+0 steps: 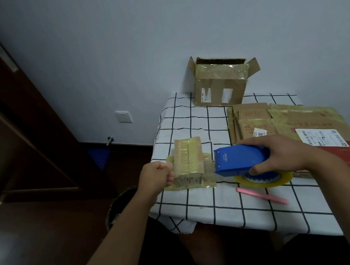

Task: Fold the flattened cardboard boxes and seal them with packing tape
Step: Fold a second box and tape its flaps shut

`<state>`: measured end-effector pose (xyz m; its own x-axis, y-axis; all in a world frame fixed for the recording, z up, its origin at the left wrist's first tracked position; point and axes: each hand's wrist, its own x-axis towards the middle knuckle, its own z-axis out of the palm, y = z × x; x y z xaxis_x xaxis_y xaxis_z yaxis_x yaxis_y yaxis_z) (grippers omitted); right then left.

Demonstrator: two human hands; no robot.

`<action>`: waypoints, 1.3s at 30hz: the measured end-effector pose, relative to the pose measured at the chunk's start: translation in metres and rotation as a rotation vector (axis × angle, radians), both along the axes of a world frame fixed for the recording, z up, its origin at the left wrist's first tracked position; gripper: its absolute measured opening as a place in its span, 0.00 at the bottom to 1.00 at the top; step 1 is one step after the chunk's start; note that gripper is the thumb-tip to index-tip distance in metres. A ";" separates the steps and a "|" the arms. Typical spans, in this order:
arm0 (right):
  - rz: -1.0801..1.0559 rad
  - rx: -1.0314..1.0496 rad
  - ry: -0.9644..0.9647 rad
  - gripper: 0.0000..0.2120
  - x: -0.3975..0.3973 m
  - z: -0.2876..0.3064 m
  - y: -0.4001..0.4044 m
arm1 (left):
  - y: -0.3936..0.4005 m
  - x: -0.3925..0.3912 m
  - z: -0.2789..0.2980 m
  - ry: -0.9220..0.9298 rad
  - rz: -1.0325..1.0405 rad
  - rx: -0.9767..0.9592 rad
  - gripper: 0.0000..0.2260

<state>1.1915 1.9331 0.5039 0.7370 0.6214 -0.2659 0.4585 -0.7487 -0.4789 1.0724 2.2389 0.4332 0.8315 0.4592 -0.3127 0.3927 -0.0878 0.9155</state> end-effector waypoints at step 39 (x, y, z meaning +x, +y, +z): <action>0.031 -0.087 0.007 0.37 -0.001 -0.031 0.008 | -0.044 -0.016 -0.034 -0.220 -0.225 0.738 0.17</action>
<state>1.1905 1.9412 0.4730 0.7156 0.6185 -0.3247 0.4792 -0.7729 -0.4161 1.0567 2.1947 0.3994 0.9358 0.2979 0.1883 0.1111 -0.7564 0.6446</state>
